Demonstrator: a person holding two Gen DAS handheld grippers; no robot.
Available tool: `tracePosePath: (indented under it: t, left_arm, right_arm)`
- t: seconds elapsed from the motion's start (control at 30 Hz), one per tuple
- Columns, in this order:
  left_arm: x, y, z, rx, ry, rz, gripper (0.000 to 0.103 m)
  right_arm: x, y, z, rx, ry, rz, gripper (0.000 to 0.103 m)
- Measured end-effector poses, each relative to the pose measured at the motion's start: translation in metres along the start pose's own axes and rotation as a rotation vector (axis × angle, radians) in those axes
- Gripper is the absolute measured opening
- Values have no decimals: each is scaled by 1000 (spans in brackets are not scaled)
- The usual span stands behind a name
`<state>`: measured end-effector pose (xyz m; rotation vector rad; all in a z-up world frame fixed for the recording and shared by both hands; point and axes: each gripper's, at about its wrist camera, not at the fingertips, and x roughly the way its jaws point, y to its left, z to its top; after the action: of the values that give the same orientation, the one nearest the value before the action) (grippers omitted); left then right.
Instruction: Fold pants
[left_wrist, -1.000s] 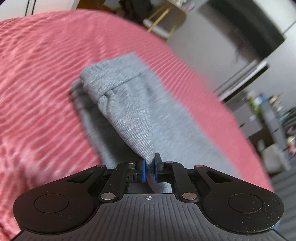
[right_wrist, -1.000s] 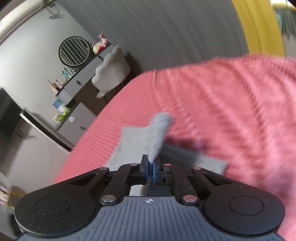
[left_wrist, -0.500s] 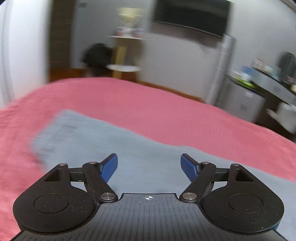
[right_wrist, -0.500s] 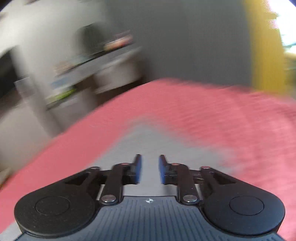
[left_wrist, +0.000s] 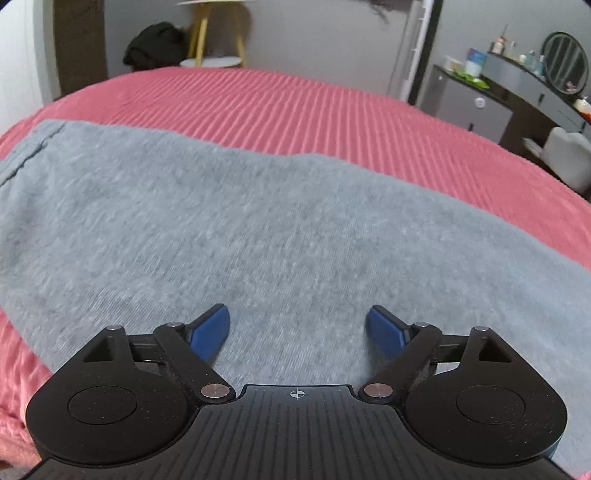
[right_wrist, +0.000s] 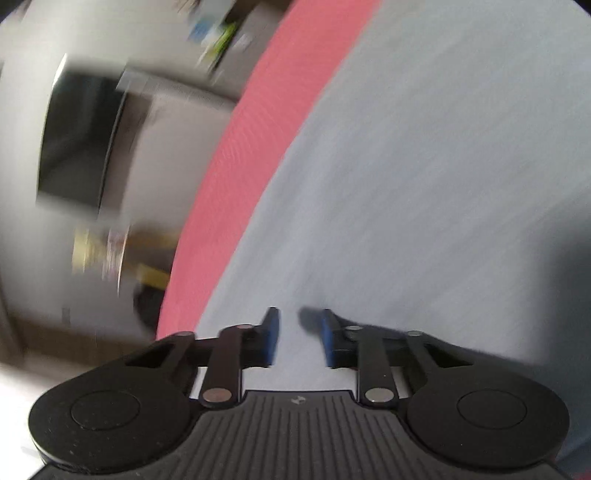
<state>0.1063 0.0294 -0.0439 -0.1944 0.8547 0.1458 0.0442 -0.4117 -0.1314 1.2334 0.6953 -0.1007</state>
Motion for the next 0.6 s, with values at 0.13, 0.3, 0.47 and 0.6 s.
tracePosePath:
  t: [0.13,0.3,0.47,0.6]
  left_arm:
    - [0,-4,-3,41,-19,23,91]
    - [-9,-12,-8,61,-36,50,93]
    - [-25,-18,-14,86,-59,7,85]
    - [-45,-26,-24,107,-37,-134,85]
  right_arm:
    - [-66,-41,44,40,-159,-65,7]
    - [-142,-49,54,-3,-322,-351,13]
    - [-184,-59,44,107,-392,-367,26]
    - [-171,-54,26,124,-301,-151,38]
